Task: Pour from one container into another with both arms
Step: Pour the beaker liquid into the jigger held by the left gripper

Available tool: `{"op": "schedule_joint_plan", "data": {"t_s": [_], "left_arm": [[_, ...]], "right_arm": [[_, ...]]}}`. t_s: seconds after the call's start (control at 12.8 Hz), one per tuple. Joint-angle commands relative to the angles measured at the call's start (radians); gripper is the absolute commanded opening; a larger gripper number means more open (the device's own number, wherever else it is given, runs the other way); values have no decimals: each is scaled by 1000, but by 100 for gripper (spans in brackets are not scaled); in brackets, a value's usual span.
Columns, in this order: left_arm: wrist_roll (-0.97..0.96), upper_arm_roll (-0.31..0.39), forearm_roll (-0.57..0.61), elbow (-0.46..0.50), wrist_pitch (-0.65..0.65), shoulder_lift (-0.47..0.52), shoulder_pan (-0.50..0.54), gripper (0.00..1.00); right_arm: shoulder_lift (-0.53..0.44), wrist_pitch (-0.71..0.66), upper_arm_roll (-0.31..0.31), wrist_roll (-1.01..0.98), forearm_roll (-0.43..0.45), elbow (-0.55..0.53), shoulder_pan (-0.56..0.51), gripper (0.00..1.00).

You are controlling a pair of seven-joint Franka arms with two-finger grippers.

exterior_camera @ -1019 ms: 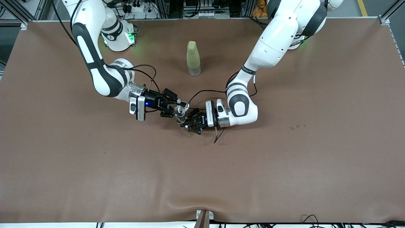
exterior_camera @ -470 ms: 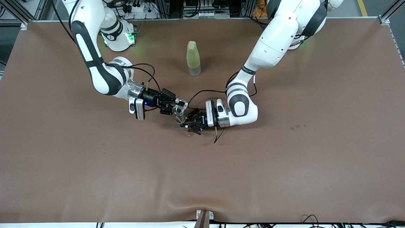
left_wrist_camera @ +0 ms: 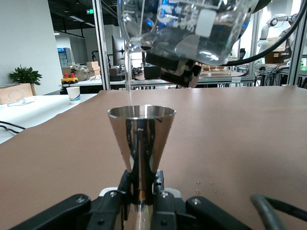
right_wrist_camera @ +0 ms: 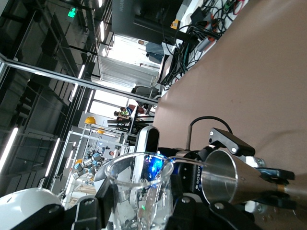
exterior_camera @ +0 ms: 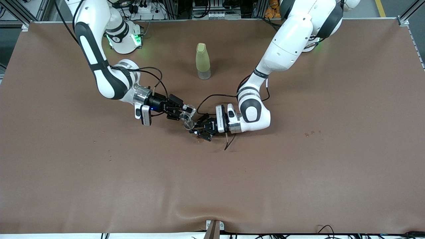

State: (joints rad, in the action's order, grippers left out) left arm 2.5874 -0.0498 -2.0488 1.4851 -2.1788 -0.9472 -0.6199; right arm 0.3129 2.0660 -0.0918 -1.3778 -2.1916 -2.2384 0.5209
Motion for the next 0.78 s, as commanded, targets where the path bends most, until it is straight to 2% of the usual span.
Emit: {"op": "schedule_joint_plan", "data": {"t_s": [0.0, 0.71], "left_arm": [[28, -2, -36, -19, 1, -12, 0, 0], [28, -2, -37, -19, 1, -10, 0, 0]], "right_arm": [[-41, 6, 7, 42, 13, -29, -12, 25], [-41, 5, 7, 201, 15, -26, -15, 25]]}}
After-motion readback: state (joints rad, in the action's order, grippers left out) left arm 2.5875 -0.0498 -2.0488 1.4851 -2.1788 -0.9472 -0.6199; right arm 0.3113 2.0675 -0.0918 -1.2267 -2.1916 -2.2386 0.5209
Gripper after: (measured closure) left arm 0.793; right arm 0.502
